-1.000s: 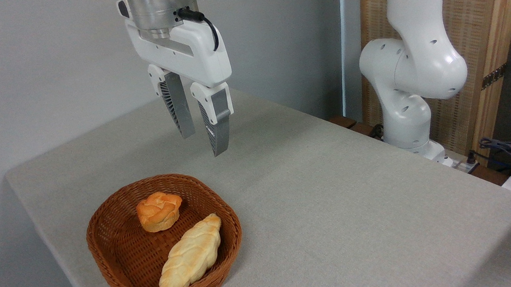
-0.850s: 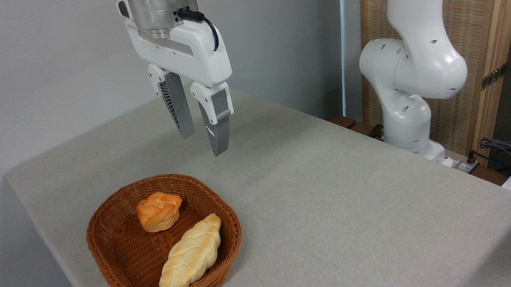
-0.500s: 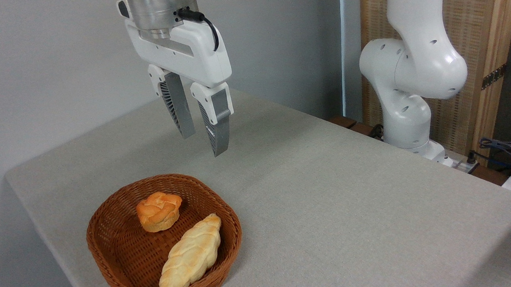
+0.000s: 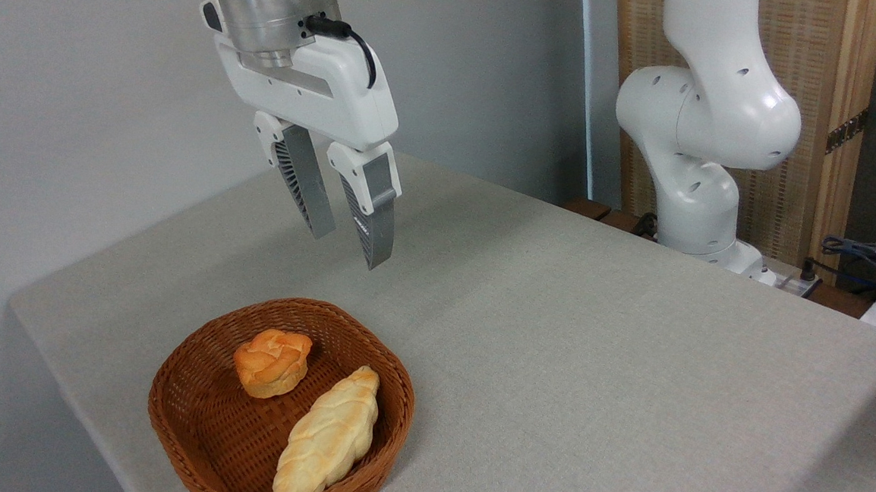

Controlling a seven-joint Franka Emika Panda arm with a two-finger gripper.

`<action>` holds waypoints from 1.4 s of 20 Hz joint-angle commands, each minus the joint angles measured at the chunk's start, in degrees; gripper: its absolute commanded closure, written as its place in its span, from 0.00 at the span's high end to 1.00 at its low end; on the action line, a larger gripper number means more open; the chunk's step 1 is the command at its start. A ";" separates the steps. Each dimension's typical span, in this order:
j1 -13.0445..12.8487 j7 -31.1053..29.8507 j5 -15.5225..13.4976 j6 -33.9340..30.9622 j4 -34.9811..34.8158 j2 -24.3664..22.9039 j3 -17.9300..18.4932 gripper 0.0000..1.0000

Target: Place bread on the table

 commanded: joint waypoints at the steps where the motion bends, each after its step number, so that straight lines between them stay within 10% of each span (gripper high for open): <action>1: -0.14 0.18 -0.97 -1.55 0.65 0.05 0.76 1.00; 12: -1.72 -0.09 -1.06 8.90 -1.46 0.93 1.03 1.00; 28: -7.08 0.17 -8.79 34.91 -16.13 3.13 0.32 1.00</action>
